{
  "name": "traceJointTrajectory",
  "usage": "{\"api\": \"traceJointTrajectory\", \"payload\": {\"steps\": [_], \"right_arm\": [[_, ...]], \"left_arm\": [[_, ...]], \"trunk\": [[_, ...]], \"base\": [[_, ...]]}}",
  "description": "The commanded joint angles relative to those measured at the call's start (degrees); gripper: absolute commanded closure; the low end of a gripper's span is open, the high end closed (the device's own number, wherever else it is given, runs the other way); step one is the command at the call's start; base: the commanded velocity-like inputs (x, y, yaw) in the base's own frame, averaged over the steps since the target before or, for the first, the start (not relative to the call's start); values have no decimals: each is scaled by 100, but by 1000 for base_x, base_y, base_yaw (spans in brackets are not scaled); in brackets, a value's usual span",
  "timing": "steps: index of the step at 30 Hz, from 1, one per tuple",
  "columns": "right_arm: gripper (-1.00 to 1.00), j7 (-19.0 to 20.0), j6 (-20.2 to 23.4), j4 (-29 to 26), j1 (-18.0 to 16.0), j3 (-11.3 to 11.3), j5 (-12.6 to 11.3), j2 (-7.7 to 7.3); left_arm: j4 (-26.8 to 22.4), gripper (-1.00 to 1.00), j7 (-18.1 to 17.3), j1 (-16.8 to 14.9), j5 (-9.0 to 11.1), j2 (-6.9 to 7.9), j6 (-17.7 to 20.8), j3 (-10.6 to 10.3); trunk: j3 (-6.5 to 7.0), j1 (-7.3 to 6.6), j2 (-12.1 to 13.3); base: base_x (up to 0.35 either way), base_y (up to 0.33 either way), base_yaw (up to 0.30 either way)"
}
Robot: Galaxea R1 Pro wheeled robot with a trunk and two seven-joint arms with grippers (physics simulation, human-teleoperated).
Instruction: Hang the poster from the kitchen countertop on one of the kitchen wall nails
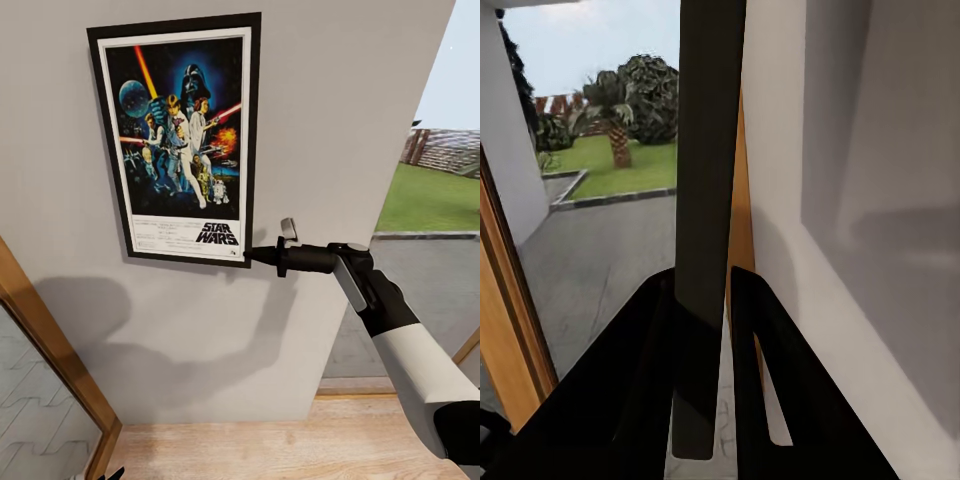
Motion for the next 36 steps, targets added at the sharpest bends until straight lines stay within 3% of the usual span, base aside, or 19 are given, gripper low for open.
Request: {"api": "traceJointTrajectory", "payload": {"steps": [1,21,32,36], "right_arm": [[100,0,66,2,-7,16,-61,-6],[100,-4,70,2,-7,21,-61,-6],[100,-42,102,2,-153,3,-52,111],[100,-43,324,-2,-182,3,-45,150]], "left_arm": [[-1,-100,-8,-4,40,2,-33,-48],[-1,-100,-8,-4,40,2,-33,-48],[-1,-100,-7,-4,40,2,-33,-48],[-1,-100,-7,-4,40,2,-33,-48]], "trunk": [[-13,4,-13],[-13,4,-13],[-13,4,-13],[-13,4,-13]], "base": [[0,0,0],[0,0,0],[0,0,0],[0,0,0]]}}
